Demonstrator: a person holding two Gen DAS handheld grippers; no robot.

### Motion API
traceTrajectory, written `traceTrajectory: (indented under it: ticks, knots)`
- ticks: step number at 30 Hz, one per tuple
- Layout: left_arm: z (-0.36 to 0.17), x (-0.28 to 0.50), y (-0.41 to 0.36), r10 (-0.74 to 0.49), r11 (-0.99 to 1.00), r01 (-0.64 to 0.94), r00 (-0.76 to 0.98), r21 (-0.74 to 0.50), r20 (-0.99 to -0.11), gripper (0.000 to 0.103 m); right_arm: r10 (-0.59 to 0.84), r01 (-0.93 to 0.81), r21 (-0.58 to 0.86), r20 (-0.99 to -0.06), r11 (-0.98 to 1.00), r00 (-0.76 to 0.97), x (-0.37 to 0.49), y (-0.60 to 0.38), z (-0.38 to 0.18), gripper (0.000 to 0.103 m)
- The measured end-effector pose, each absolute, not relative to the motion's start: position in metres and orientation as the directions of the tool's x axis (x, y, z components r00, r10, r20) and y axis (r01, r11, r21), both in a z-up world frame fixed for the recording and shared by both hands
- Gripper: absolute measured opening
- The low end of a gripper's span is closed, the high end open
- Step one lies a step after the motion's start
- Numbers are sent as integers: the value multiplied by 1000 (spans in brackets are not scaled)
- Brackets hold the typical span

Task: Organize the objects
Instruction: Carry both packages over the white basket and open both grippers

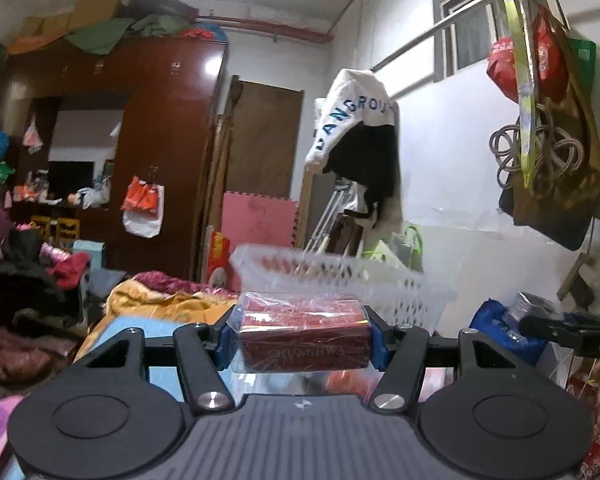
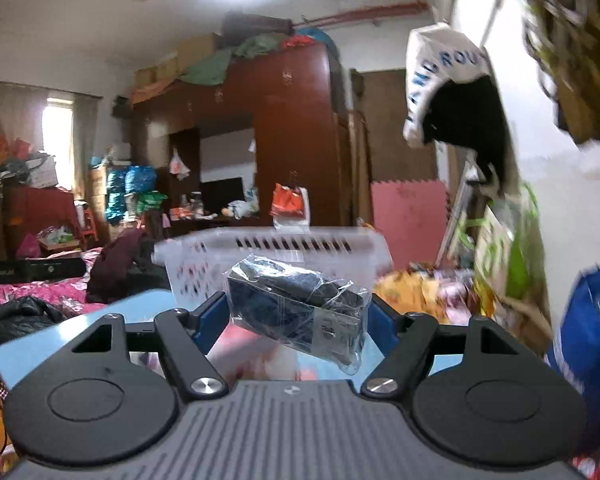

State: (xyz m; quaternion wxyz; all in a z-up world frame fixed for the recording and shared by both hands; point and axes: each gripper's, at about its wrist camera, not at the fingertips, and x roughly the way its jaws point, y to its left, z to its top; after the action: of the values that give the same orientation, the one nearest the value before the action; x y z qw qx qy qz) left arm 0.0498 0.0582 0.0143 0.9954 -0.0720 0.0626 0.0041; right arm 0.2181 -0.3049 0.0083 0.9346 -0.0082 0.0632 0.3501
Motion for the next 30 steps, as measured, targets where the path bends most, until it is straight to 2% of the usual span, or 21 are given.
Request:
traceTrajectory:
  ticks: [7,11,15,17,21,28,30]
  knots:
    - [67,110,48,32,996,-45,988,-83,-152,64,663,-671,-46,-113,740,740,253,-269,51,76]
    - [82,155,42,10,999,-21,972,-48,-233,64,650,-666,-97,-156,740,744,278,-242,54,76]
    - [71,192,38,-5,996,-21,955,-83,-295,64,598,-637,-152,-239,755,765,313,-210,43,75]
    - [63,205,37,10,997,-34,949,-71,-316,64,593,-634,-116,-259,765,763,329,-207,39,75]
    - [56,222,43,28,994,-62,940,-90,-339,64,601,-632,-49,-263,773,755,343,-216,33,76]
    - [53,239,46,51,991,-92,929,-96,-366,64,610,-645,-58,-270,762,745,342,-215,38,76]
    - [53,242,45,43,992,-85,924,-95,-380,68,605,-643,-68,-275,763,748,341,-213,39,80]
